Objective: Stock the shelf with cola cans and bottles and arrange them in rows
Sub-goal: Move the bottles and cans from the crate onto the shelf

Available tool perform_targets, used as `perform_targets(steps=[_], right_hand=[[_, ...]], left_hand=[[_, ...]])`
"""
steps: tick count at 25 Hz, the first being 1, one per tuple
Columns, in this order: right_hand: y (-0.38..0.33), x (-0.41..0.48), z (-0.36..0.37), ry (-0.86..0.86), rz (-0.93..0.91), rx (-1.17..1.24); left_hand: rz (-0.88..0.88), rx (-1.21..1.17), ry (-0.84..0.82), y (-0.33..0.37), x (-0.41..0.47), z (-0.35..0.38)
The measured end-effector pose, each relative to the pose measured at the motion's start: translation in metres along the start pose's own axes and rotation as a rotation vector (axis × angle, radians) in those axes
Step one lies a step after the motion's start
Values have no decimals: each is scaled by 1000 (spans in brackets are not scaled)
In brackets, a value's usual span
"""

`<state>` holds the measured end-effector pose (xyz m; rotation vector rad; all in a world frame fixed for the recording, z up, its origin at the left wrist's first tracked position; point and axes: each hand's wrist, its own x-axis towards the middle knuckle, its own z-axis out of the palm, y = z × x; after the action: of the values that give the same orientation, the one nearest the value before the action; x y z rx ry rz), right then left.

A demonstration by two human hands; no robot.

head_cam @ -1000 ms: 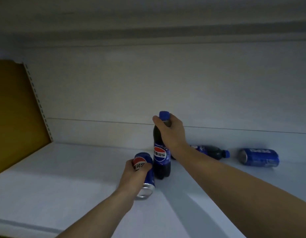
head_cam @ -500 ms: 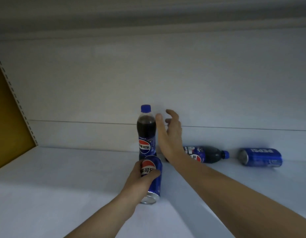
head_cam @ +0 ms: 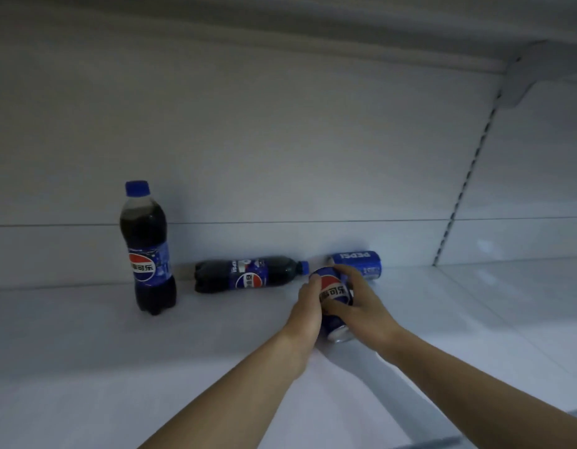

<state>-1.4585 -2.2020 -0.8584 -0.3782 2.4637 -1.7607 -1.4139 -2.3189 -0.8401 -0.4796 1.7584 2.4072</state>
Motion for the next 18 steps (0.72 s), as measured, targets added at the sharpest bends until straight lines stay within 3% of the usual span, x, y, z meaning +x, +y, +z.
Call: perform_targets(steps=[4,10,13,18], right_hand=[[12,17,-43,221,128,-160],[15,41,-49,243,117,-351],[16,39,-49,249,56,-470],[-6,14,-39,170,-134,-726]], left_hand=[[70,457,-49,0,16,5],[432,1475,-15,-25,45,-54],[531,1517,10,-32,39,-75],[643,1330,15,-15,-11,-108]])
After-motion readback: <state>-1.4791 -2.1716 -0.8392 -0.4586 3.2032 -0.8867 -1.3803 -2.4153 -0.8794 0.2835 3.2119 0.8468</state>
